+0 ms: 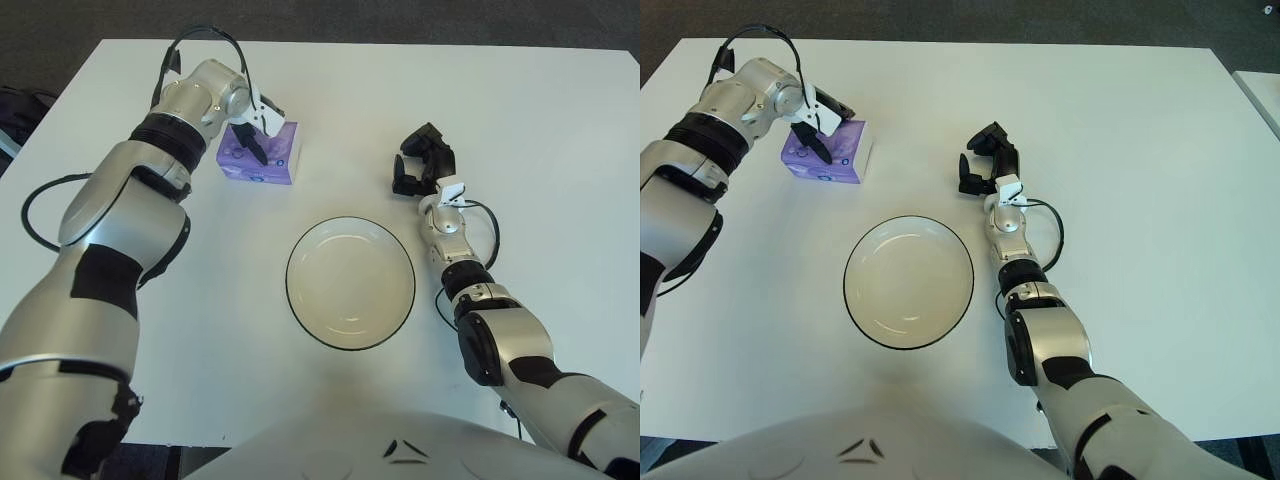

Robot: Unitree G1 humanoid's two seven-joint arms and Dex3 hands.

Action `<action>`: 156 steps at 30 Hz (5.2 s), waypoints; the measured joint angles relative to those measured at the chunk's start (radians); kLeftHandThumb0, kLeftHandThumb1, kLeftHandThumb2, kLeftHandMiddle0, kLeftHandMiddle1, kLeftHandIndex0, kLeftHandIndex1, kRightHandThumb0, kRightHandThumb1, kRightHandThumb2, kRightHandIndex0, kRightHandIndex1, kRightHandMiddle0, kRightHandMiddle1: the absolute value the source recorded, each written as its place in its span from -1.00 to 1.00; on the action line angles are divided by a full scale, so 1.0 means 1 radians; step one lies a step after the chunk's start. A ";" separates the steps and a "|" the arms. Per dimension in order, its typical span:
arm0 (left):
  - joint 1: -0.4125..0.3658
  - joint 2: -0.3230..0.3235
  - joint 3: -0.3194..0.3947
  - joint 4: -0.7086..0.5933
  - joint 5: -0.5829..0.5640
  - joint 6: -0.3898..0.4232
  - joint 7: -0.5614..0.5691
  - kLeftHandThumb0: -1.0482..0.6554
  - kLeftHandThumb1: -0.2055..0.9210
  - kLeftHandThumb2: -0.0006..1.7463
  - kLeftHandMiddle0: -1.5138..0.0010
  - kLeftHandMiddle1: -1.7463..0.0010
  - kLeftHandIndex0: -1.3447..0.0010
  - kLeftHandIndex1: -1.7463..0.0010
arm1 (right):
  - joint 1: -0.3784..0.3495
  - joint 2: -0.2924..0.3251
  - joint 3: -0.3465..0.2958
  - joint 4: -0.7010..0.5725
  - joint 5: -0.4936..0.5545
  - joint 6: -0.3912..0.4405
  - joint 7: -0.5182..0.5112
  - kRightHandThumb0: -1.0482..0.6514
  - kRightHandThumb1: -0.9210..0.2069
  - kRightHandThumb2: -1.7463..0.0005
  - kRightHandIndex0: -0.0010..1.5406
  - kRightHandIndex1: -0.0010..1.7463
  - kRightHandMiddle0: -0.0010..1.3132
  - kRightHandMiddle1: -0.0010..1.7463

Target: Put the tissue paper into the plate.

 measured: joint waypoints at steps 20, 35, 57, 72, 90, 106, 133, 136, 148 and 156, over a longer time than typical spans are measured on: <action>0.009 0.005 0.013 -0.014 -0.032 0.015 -0.121 -0.97 0.91 -0.98 1.00 1.00 0.99 1.00 | 0.000 -0.001 0.001 0.000 0.000 0.000 -0.003 0.22 0.13 -0.55 -0.32 1.00 -0.22 1.00; 0.008 0.007 0.026 -0.035 -0.048 0.026 -0.203 -0.90 0.98 -0.96 1.00 1.00 0.93 0.95 | 0.000 -0.001 0.001 0.000 0.000 0.000 -0.003 0.22 0.13 -0.56 -0.32 1.00 -0.22 1.00; 0.032 0.018 0.024 -0.103 -0.076 0.026 -0.323 -0.90 0.93 -0.99 1.00 1.00 1.00 0.73 | 0.000 -0.005 0.002 0.000 0.000 0.000 -0.002 0.22 0.15 -0.57 -0.30 1.00 -0.20 1.00; 0.079 0.021 -0.025 -0.085 -0.054 0.008 -0.189 -0.88 0.96 -0.98 1.00 1.00 1.00 0.75 | 0.007 -0.011 0.001 0.009 -0.001 0.000 -0.003 0.22 0.14 -0.56 -0.31 1.00 -0.21 1.00; 0.128 -0.061 0.034 0.035 -0.059 0.304 0.202 -0.51 1.00 -0.45 0.91 0.98 1.00 0.88 | 0.013 -0.018 -0.001 0.014 0.000 -0.003 -0.001 0.22 0.20 -0.59 -0.19 1.00 -0.22 0.93; 0.218 -0.116 0.023 -0.007 0.014 0.634 0.385 -0.24 1.00 -0.57 0.49 0.85 0.52 -0.49 | 0.015 -0.028 0.000 0.013 0.000 -0.003 -0.001 0.22 0.14 -0.56 -0.31 1.00 -0.21 1.00; 0.317 0.050 -0.183 -0.299 0.240 0.372 0.435 0.22 -0.37 0.61 0.02 -0.98 -0.02 -0.66 | 0.009 -0.040 -0.005 0.007 0.003 -0.002 0.000 0.22 0.29 -0.63 -0.05 1.00 -0.19 0.84; 0.346 0.050 -0.181 -0.305 0.257 0.398 0.505 0.22 -0.25 0.60 0.19 -0.99 0.12 -0.89 | 0.013 -0.041 -0.005 0.007 0.003 -0.001 0.001 0.22 0.25 -0.62 -0.14 1.00 -0.18 0.89; 0.367 0.039 -0.167 -0.280 0.294 0.415 0.617 0.22 -0.42 0.67 -0.03 -0.86 0.05 -0.85 | 0.019 -0.041 -0.020 0.006 0.009 -0.003 0.021 0.22 0.28 -0.62 -0.07 1.00 -0.17 0.83; 0.341 0.077 -0.123 -0.274 0.231 0.260 0.559 0.22 -0.55 0.83 -0.09 -0.92 0.08 -0.98 | 0.016 -0.040 -0.032 0.004 0.013 -0.006 0.033 0.22 0.30 -0.63 -0.05 1.00 -0.16 0.81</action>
